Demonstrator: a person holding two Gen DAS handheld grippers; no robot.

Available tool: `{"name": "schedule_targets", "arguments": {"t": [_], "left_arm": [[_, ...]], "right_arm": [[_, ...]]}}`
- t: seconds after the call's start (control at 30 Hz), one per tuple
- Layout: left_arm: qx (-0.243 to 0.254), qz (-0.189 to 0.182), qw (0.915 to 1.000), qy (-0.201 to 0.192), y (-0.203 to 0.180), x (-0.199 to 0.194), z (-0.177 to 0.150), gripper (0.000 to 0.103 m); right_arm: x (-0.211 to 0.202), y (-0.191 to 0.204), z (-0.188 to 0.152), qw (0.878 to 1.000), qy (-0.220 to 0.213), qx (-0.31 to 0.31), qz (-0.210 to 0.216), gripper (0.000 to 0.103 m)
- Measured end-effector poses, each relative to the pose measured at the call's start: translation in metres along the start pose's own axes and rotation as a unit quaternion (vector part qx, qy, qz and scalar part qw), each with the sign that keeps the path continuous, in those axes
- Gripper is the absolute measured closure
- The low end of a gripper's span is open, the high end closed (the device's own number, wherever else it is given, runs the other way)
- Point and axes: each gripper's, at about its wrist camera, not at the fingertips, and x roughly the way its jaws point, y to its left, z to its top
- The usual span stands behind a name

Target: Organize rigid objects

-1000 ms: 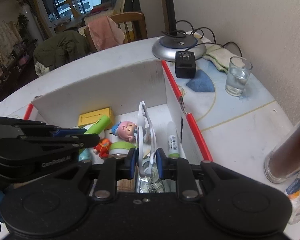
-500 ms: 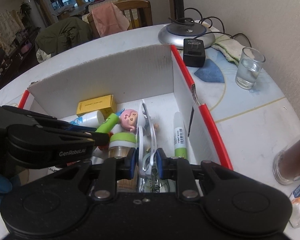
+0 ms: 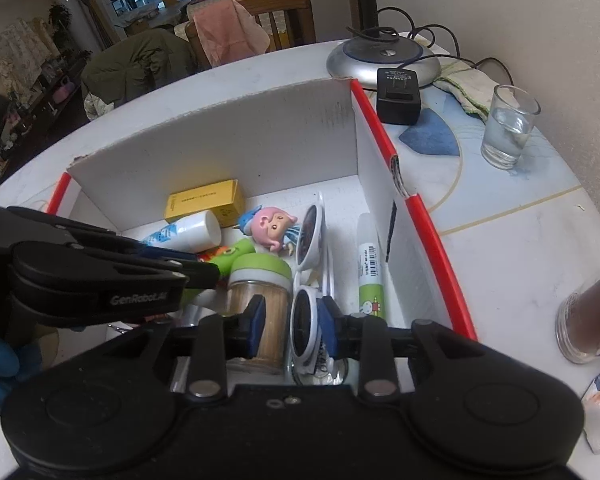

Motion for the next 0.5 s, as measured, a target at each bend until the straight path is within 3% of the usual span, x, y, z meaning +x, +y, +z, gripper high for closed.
{"name": "schedule_targets", "arguments": {"t": [0.33, 0.43, 0.5], "left_arm": [[-0.023, -0.011, 0.9977, -0.062, 0.003, -0.058, -0.026, 0.084], [-0.019, -0.008, 0.9962, -0.085, 0.006, -0.077, -0.037, 0.07], [-0.015, -0.009, 0.9949, -0.099, 0.008, -0.089, -0.044, 0.052]], "right_arm": [[-0.031, 0.012, -0.006, 0.999, -0.027, -0.006, 0.024, 0.062], [-0.044, 0.019, -0.01, 0.999, -0.042, -0.003, 0.026, 0.057], [-0.052, 0.024, -0.012, 0.998, -0.053, 0.002, 0.024, 0.055]]}}
